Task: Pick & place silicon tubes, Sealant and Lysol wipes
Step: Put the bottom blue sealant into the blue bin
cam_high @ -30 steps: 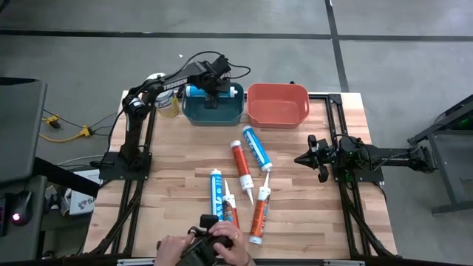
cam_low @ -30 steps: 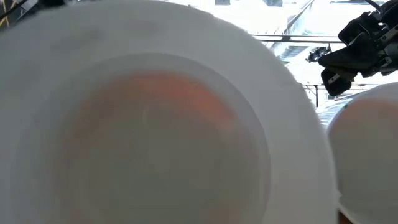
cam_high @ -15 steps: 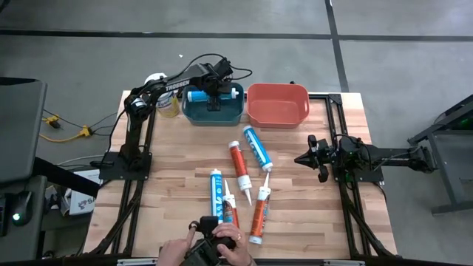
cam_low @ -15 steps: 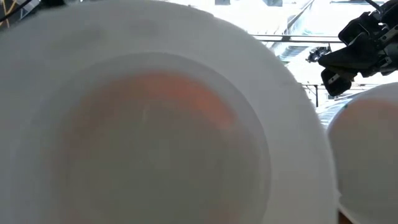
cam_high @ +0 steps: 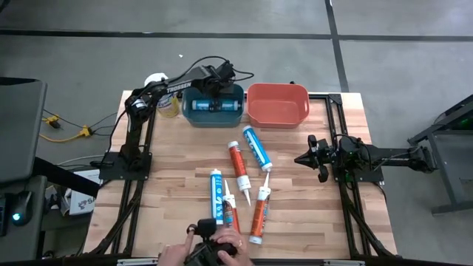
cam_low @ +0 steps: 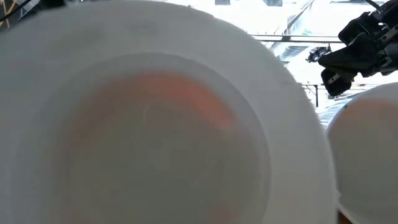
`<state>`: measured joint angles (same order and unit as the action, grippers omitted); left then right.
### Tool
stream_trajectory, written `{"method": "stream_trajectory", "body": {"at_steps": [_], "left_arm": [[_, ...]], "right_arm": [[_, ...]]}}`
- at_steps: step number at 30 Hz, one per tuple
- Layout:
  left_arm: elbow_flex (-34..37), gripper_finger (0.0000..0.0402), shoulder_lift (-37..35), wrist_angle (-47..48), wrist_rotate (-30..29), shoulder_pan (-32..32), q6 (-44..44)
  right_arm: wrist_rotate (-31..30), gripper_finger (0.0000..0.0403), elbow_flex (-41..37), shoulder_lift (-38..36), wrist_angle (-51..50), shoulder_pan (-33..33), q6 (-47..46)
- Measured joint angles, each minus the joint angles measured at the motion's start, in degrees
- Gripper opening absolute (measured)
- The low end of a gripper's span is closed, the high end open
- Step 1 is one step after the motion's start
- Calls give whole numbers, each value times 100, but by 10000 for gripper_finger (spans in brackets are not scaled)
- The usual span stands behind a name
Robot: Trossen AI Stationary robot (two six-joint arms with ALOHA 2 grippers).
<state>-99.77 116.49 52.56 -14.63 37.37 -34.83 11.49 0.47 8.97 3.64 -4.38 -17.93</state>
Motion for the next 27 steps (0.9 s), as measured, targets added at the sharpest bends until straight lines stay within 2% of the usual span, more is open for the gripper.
{"method": "stream_trajectory", "body": {"at_steps": [5, 9, 14, 21, 27], "left_arm": [[0, 275, -288, 210, -62, -80, 503], [17, 237, -589, 380, -56, -213, 966], [4, 158, -1094, 841, 83, -491, 1896], [4, 18, -1526, 1455, 412, -976, 3284], [7, 8, -1629, 1999, 579, -1411, 3988]], "right_arm": [[0, 12, 0, 0, 0, 0, 0], [0, 12, 0, 0, 0, 0, 0], [0, 12, 0, 0, 0, 0, 0], [0, 12, 0, 0, 0, 0, 0], [0, 12, 0, 0, 0, 0, 0]]}}
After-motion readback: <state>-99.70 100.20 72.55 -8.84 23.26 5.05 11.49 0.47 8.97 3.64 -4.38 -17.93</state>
